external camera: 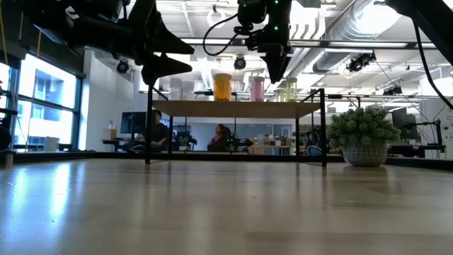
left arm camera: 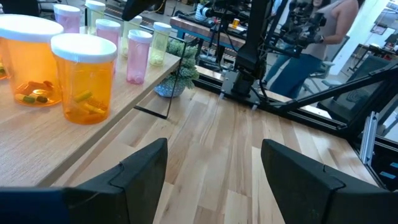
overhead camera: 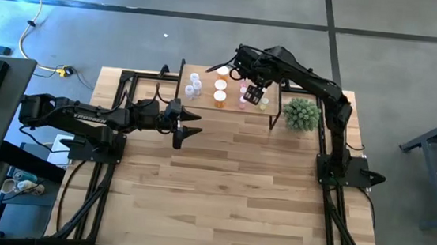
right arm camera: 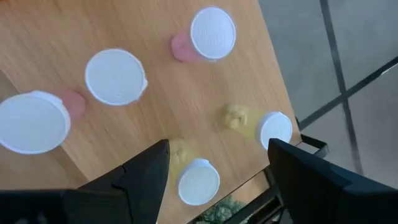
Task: Pick and place medicine bottles onto shelf by color
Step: Adjust the colored pill bottles on the shelf
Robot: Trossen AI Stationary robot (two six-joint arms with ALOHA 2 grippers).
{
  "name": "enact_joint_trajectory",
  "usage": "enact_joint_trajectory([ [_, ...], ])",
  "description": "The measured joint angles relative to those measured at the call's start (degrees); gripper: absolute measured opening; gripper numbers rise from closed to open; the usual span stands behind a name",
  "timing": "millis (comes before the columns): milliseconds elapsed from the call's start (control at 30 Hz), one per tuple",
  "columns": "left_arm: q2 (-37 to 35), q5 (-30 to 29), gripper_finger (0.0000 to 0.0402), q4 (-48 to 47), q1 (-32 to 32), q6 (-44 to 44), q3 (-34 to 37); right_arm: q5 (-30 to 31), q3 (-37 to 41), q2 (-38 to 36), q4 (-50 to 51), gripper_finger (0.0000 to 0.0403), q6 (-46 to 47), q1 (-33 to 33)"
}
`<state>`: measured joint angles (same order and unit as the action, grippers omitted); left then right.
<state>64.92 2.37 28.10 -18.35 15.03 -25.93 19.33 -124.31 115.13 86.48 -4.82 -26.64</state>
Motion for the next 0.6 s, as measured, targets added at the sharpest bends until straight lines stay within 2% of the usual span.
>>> enact_joint_trajectory([
  [600,0.00,0.02,0.0250,0.00,0.00,1.31,0.01,4.89,0.36,0.41,0.05,0.0263,3.44,1.21],
])
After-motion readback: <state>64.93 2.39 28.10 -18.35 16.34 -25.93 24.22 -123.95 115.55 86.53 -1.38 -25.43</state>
